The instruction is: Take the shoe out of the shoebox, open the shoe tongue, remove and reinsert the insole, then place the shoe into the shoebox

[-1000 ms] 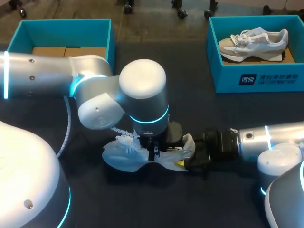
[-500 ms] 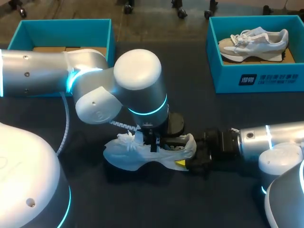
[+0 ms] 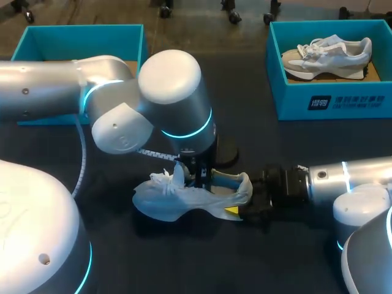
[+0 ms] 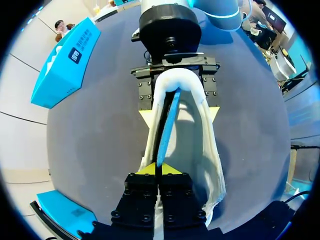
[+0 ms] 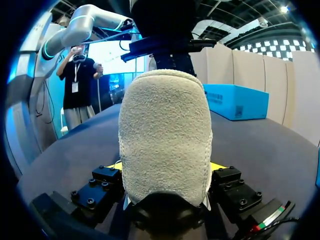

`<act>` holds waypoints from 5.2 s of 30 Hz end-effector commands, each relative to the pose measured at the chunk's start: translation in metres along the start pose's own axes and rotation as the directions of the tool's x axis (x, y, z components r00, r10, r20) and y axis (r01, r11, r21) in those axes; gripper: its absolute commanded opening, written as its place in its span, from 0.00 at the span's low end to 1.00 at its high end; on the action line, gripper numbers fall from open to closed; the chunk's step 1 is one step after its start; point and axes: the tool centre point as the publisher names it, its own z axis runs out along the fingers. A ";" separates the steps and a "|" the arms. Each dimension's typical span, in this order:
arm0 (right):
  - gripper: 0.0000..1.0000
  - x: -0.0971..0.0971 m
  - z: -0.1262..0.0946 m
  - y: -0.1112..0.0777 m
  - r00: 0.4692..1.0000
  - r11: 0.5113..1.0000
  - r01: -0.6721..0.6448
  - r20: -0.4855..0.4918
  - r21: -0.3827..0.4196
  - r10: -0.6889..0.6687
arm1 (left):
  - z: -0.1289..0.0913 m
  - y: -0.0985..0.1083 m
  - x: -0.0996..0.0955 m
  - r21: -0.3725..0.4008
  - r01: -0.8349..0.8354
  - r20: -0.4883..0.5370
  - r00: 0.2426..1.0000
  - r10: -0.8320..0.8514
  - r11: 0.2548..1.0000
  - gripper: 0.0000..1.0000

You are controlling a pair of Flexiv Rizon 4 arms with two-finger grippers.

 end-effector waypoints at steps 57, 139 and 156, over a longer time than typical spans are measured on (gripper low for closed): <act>0.00 0.002 0.004 0.001 1.000 1.000 0.001 0.000 0.006 -0.001 | -0.045 0.012 0.003 0.239 0.148 -0.091 0.987 -0.130 0.960 0.00; 0.00 0.002 0.004 0.001 1.000 1.000 0.001 0.000 0.006 -0.001 | -0.051 -0.039 0.032 0.268 0.114 -0.047 0.993 -0.105 0.957 0.37; 0.00 0.002 0.004 0.001 1.000 1.000 0.001 0.000 0.006 -0.001 | -0.071 -0.052 0.021 0.332 0.120 -0.006 0.992 -0.126 0.936 0.87</act>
